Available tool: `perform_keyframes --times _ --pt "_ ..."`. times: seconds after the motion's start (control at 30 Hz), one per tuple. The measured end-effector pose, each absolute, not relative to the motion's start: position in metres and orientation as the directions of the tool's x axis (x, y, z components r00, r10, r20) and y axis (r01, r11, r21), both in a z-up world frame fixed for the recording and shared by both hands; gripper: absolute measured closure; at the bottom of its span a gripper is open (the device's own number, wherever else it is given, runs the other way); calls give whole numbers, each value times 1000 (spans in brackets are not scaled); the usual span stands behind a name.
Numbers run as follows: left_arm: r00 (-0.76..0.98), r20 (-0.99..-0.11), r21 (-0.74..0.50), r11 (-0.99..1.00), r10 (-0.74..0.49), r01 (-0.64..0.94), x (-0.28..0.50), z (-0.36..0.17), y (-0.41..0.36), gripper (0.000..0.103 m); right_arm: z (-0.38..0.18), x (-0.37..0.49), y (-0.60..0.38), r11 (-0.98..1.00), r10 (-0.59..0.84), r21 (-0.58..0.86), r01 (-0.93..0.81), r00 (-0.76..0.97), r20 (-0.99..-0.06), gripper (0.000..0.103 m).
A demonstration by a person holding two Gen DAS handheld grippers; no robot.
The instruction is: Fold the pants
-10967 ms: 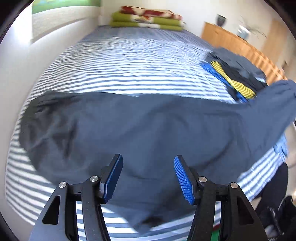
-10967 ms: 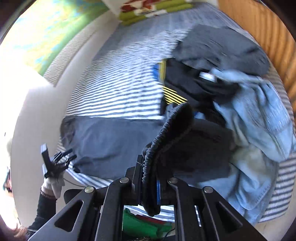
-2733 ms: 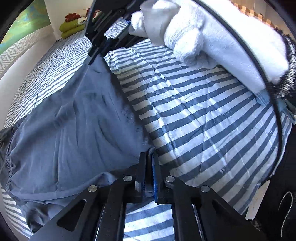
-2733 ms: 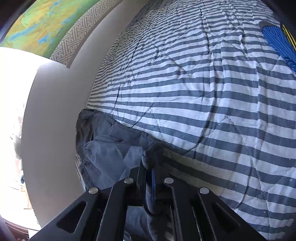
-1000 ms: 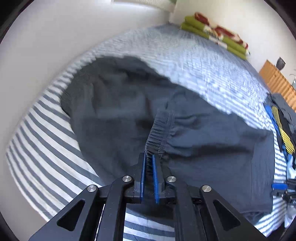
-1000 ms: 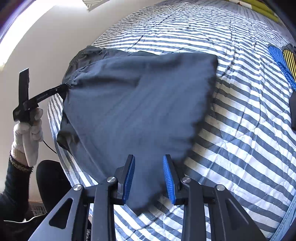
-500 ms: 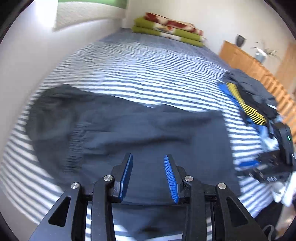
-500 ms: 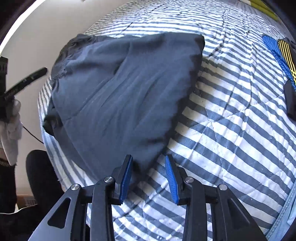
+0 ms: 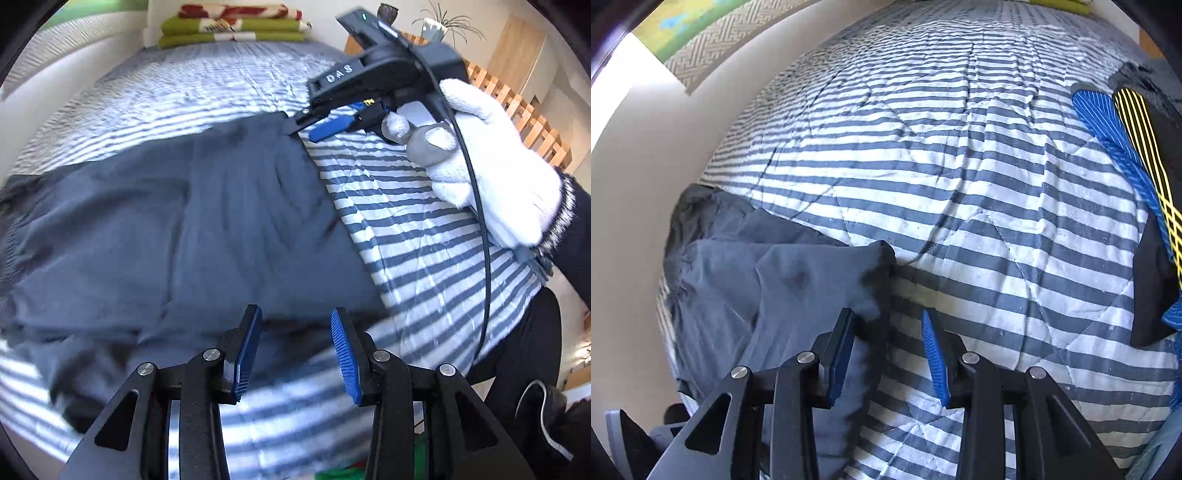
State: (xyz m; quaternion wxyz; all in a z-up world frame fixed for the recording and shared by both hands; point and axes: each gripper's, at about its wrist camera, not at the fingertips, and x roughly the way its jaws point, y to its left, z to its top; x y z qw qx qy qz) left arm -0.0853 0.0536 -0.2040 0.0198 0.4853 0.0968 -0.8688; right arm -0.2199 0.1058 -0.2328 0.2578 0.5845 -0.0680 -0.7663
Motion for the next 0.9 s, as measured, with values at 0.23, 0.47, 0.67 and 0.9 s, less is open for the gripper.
perform_keyframes --times 0.23,0.47,0.67,0.9 --pt "-465 -882 -180 -966 75 187 -75 -229 31 61 -238 -204 105 -800 -569 512 313 -120 -814 62" --pt "-498 -850 -265 -957 172 121 -99 -252 46 54 -225 -123 102 -752 -578 502 428 -62 -813 62" --pt "-579 -784 -356 -926 224 124 -102 -248 39 49 -223 -61 77 -724 -480 365 585 -48 -876 62" --pt "-633 -716 -468 -875 294 122 -108 -214 3 48 -228 -58 100 -764 -493 385 518 -84 -866 62"
